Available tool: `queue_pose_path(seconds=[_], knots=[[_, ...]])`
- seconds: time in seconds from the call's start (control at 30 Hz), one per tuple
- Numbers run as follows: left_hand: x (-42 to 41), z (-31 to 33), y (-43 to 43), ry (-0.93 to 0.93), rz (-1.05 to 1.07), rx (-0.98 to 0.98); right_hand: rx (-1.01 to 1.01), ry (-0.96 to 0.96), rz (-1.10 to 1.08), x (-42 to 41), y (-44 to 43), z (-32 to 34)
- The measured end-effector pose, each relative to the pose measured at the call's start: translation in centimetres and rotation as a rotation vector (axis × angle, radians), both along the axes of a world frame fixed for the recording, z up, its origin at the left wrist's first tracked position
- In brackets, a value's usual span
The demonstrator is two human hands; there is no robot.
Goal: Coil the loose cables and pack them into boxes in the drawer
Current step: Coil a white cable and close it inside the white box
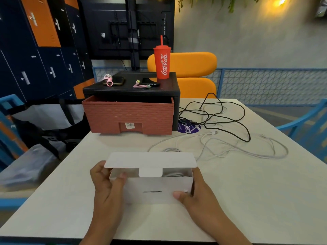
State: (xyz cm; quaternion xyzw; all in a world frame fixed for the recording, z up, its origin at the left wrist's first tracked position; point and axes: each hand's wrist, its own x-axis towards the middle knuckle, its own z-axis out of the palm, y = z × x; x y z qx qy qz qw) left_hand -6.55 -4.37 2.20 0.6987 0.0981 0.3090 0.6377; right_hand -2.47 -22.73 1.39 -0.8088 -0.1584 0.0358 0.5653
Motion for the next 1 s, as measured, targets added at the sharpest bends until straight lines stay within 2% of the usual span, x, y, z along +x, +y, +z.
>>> queue_pose_path(seconds=[0.2,0.47,0.7,0.83,0.9,0.97,1.0], knots=[[-0.7,-0.6,1.0,-0.068,0.006,0.051,-0.011,0.027,0.057,-0.3,-0.1,-0.2],[-0.1,-0.3,2.0,0.033,-0.104,-0.115,0.008,0.029,0.086,0.0,0.0,-0.3],[0.2,-0.2,2.0,0.03,-0.115,-0.122,-0.005,0.059,0.201,1.2,-1.0,0.4],[0.2,-0.5,2.2,0.023,-0.125,-0.14,0.168,-0.014,0.027,4.0,-2.7,2.9],[0.1,-0.7,2.3,0.034,-0.12,-0.139,0.062,-0.099,-0.094,5.5,-2.3,4.3],[0.1,-0.6,2.3,0.028,-0.124,-0.127,-0.252,-0.224,-0.11,7.1,-1.1,4.9],[0.0,-0.6,2.3,0.021,-0.126,-0.126,-0.428,-0.279,-0.04,7.8,-0.4,4.9]])
